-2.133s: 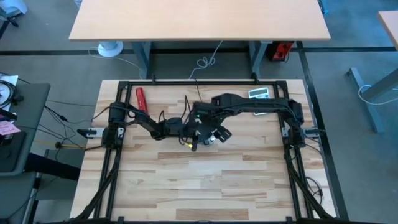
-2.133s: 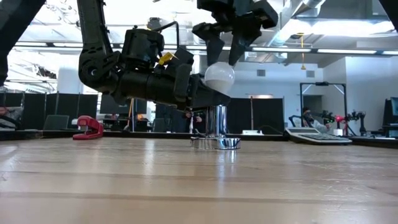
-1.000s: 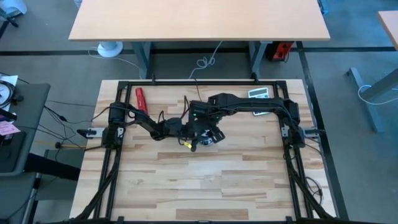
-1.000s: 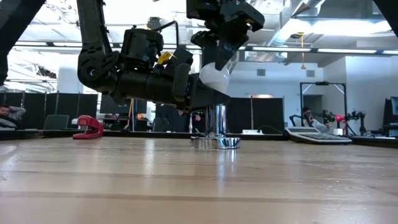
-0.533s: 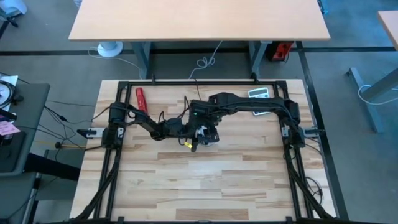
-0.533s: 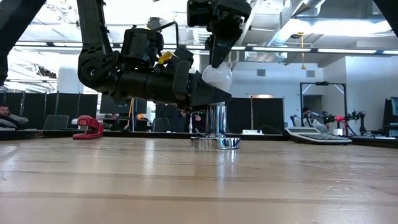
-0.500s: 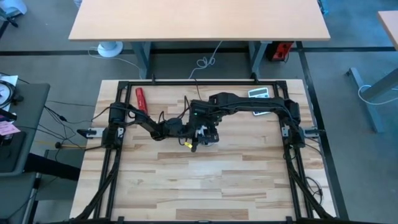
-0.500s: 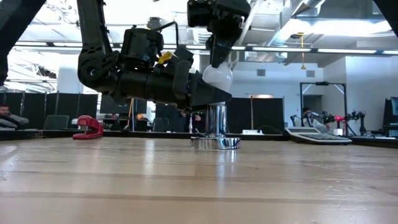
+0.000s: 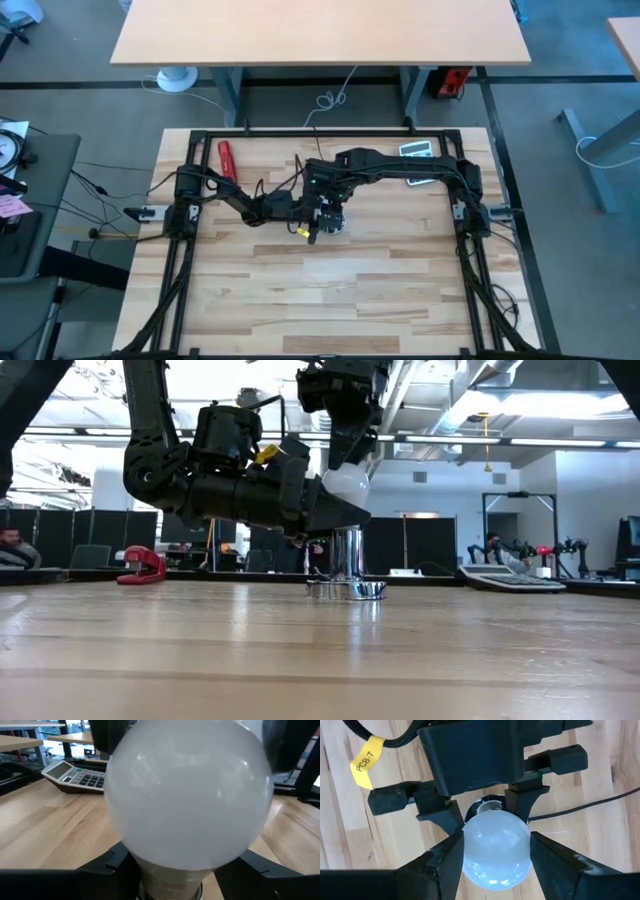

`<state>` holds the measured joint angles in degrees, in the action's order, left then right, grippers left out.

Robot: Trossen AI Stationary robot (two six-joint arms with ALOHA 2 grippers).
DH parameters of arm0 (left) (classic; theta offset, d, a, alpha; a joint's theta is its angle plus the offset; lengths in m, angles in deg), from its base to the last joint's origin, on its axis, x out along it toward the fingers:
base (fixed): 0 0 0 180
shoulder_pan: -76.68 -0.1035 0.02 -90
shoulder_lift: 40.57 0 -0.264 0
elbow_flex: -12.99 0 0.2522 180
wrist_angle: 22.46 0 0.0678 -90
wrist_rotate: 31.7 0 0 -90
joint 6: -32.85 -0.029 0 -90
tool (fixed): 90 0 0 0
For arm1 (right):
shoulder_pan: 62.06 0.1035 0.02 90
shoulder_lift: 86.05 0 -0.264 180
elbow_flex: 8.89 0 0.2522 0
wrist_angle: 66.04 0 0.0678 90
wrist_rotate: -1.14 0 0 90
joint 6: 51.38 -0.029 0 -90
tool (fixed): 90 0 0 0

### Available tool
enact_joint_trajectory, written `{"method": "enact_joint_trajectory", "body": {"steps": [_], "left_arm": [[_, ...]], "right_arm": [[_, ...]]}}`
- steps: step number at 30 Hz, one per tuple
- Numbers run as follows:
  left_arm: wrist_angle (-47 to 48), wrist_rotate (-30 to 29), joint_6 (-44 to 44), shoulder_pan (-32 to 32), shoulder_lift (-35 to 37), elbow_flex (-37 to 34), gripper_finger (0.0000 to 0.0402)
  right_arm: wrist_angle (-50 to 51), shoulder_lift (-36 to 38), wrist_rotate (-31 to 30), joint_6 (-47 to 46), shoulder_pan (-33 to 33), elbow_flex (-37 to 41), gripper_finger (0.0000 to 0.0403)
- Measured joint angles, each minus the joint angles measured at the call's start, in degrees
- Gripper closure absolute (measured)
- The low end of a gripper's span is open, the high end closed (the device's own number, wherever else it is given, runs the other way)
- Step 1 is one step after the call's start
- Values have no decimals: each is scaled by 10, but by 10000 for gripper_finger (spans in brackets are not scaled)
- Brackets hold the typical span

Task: Screw lightbulb
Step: Insert the lightbulb into the silver lamp socket

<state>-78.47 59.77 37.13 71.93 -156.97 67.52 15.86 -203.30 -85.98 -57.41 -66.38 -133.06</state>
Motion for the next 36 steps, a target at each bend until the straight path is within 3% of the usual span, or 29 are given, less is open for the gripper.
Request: {"method": "enact_joint_trajectory", "body": {"steps": [10,20,25,36], "left_arm": [[1,-5,-4,-1,0,0,262],[4,-4,1,-1,0,0,253],[7,-4,-4,-1,1,0,256],[12,-4,-10,-1,1,0,256]], "right_arm": [[-8,5,2,74,1,-11,159],[70,8,-19,366,13,-70,157],[73,8,-29,466,15,-70,157],[66,6,-17,505,-5,-71,157]]}}
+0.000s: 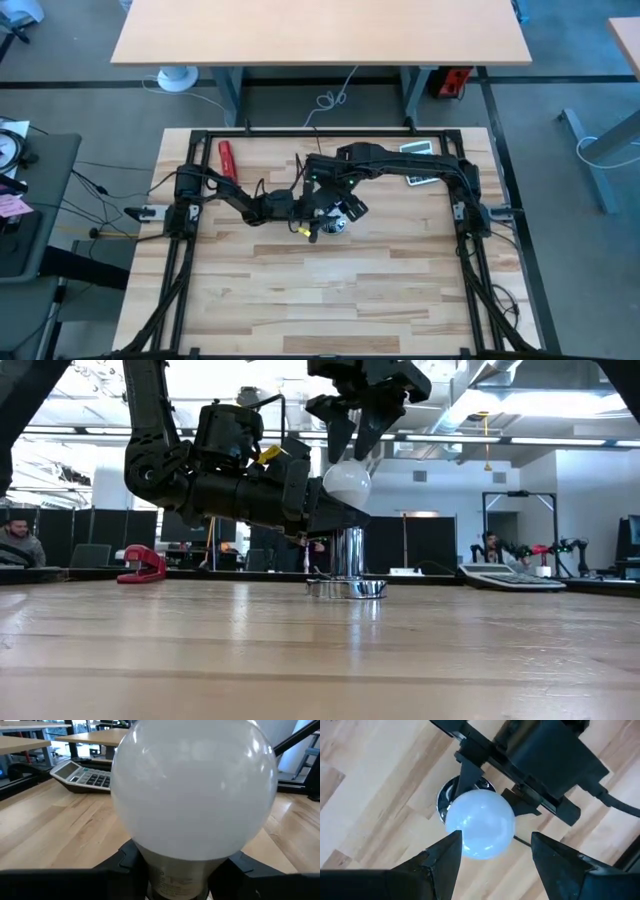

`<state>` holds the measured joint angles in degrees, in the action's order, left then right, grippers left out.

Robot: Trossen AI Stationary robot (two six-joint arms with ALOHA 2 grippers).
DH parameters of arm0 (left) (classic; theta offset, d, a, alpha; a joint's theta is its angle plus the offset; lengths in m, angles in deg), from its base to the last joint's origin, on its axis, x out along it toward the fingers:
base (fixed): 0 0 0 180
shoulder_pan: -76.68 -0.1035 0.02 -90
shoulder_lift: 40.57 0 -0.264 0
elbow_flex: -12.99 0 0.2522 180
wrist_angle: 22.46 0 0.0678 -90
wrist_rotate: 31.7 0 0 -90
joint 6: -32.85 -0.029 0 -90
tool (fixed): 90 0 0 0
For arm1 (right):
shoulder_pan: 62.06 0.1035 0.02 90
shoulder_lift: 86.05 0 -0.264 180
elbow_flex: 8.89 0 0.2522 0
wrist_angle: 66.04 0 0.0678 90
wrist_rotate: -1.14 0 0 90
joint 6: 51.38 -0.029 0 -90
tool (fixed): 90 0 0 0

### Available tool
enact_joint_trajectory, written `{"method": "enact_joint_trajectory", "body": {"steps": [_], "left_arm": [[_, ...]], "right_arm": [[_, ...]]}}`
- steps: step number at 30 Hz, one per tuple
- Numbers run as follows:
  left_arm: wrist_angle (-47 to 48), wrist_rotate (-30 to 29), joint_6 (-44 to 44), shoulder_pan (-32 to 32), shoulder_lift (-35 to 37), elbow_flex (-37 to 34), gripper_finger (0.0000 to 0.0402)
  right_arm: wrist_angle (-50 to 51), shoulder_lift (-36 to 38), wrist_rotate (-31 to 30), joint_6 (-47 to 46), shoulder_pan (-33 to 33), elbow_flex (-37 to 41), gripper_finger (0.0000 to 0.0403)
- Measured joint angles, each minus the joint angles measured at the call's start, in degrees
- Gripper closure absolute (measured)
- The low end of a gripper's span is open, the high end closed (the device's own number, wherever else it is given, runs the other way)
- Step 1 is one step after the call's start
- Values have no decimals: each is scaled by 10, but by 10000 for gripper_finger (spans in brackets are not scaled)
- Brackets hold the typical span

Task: Screw lightbulb
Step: Insert the lightbulb into the silver lamp socket

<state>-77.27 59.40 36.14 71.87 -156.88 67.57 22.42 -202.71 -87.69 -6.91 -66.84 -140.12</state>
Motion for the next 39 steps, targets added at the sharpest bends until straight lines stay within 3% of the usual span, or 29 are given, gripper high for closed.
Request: {"method": "enact_joint_trajectory", "body": {"steps": [19,32,39], "left_arm": [[1,0,-8,1,0,0,256],[3,8,-7,1,-1,0,256],[0,11,-3,1,0,0,256]], "right_arm": [[-33,3,2,20,9,52,159],[-39,3,1,-233,11,51,224],[-86,1,-12,-287,20,44,228]]}}
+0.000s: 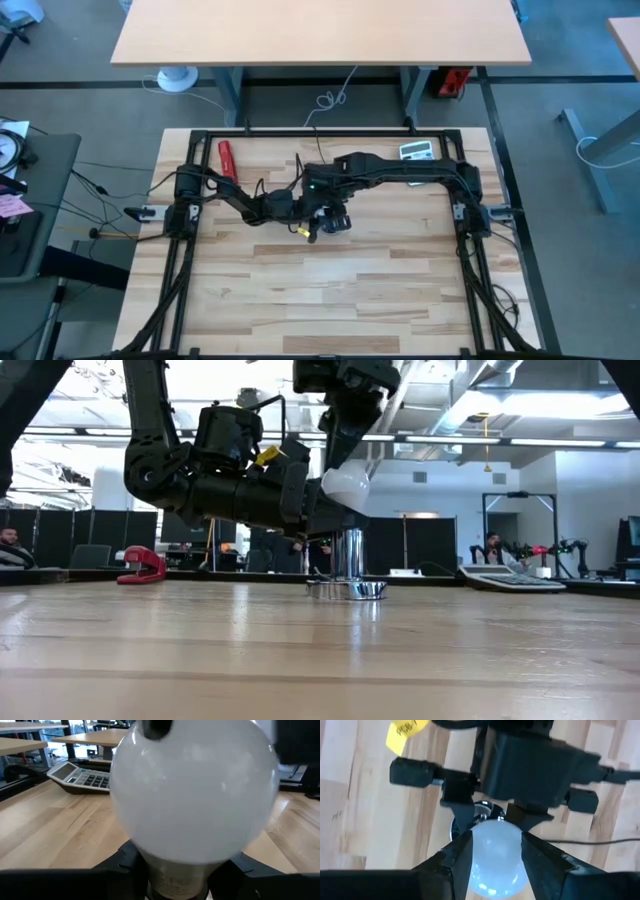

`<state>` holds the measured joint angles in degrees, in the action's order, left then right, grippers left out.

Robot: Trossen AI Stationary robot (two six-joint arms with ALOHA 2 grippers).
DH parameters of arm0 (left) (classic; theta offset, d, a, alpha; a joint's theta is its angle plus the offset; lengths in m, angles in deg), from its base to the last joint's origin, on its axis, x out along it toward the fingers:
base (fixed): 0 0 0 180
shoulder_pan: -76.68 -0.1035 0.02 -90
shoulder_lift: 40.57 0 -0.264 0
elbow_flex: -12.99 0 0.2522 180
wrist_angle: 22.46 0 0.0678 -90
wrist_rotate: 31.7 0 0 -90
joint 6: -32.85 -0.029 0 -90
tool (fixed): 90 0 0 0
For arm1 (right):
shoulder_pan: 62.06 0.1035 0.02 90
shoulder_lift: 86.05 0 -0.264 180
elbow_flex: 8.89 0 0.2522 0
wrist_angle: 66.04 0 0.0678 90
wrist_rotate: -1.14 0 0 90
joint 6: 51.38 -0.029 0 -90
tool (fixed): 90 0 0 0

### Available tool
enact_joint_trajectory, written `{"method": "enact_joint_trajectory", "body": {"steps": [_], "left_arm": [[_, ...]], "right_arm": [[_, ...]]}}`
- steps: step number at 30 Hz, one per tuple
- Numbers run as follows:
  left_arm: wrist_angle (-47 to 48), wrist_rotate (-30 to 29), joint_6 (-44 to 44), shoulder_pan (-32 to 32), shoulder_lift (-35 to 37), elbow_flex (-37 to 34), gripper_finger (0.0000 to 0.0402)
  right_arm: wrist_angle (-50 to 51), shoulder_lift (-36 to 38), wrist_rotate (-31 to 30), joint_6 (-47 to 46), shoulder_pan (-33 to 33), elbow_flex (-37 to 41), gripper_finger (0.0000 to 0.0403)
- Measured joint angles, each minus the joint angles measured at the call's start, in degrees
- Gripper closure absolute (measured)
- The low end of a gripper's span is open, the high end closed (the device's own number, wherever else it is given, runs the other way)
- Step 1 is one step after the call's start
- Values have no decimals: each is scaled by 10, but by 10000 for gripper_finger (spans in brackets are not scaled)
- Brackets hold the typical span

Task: Screw lightbulb
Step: Insert the lightbulb into the silver lamp socket

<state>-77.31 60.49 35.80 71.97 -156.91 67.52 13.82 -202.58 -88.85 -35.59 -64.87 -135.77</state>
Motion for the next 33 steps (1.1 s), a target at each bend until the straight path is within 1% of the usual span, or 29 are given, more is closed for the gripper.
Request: {"method": "enact_joint_trajectory", "body": {"steps": [3,5,11,14,16,18,22,26,33], "left_arm": [[1,0,1,0,0,0,255],[1,0,1,0,0,0,256],[2,0,1,0,0,0,256],[4,0,0,0,0,0,255],[5,0,-1,0,0,0,256],[6,0,-1,0,0,0,255],[9,0,-1,0,0,0,255],[10,0,-1,0,0,0,255],[10,0,-3,0,0,0,255]], "right_arm": [[-1,0,0,4,-1,-25,224],[16,1,1,4,-3,-52,221],[124,2,-1,3,-9,-158,226],[194,3,0,1,-19,-214,232],[222,16,4,-19,-31,-214,235],[225,36,11,-41,-44,-184,236],[171,86,23,-53,-53,-86,236],[47,151,61,-60,-51,48,238],[-145,275,64,-118,-50,275,239]]}}
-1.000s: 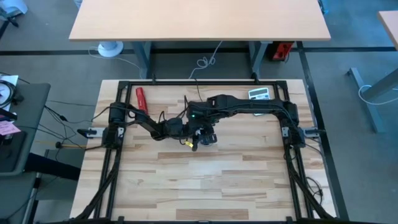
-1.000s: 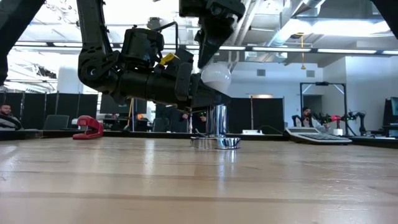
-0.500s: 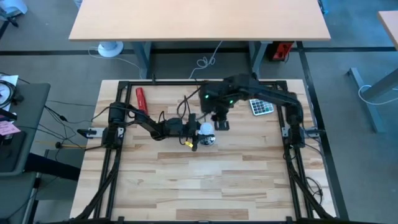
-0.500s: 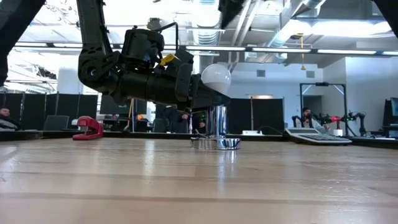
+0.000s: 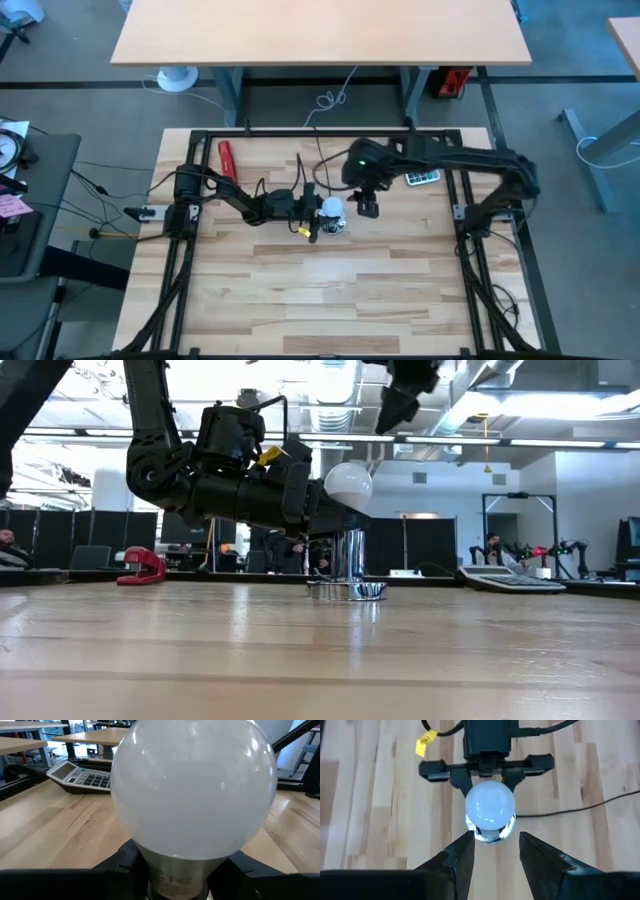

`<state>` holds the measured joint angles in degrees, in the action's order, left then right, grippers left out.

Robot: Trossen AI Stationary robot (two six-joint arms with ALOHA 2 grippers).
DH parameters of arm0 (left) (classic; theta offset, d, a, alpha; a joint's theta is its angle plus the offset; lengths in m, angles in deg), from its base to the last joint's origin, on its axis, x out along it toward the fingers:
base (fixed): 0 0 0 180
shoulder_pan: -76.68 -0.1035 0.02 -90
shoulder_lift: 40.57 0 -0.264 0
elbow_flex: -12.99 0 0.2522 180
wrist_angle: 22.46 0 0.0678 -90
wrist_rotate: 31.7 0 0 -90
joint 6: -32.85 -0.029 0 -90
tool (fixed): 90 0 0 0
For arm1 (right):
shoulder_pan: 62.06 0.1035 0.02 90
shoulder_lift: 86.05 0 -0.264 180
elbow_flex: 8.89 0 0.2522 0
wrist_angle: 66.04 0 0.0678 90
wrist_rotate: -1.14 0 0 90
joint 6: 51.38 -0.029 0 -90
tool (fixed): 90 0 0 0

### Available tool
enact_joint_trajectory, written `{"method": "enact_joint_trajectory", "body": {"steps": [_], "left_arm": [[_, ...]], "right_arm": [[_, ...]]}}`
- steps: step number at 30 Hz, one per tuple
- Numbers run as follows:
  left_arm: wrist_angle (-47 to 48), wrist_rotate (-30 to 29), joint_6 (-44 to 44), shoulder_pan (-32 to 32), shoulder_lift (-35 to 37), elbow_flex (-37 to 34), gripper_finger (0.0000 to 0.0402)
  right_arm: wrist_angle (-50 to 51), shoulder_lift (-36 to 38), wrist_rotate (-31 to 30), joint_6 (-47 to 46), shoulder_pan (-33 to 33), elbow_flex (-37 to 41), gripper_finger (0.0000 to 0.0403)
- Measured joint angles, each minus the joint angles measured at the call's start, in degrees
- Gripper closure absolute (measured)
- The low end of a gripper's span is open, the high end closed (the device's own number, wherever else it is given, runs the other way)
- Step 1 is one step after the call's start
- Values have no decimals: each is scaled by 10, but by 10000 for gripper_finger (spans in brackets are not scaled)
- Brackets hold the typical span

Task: Screw lightbulb
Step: Insert the lightbulb into the silver lamp socket

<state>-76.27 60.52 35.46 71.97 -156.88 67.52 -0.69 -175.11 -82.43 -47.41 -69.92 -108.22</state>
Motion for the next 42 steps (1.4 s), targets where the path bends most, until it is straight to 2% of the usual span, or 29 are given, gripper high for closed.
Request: {"method": "enact_joint_trajectory", "body": {"steps": [3,6,12,17,24,30,32,35,38,42], "left_arm": [[0,0,0,0,0,0,256],[0,1,0,-3,0,0,256],[0,2,0,-3,0,0,256],[1,2,0,-3,0,0,256],[5,1,-6,-3,0,0,256],[8,1,-5,-3,0,0,256],[8,1,-5,-3,0,0,256],[13,0,-5,-3,0,0,256],[22,-6,-5,-3,0,0,256],[24,-8,-6,-3,0,0,256]], "right_arm": [[-116,44,2,-11,0,95,239],[-210,61,3,-24,-3,159,239],[-282,63,13,-53,-3,174,239],[-242,59,41,-11,-6,154,238],[-223,-15,41,18,-9,113,224],[-114,-71,40,89,-4,26,213],[-70,-89,29,118,-2,-6,213],[-16,-115,-18,142,5,-48,209],[28,-136,-41,166,13,-86,189],[82,-161,-43,186,21,-128,139]]}}
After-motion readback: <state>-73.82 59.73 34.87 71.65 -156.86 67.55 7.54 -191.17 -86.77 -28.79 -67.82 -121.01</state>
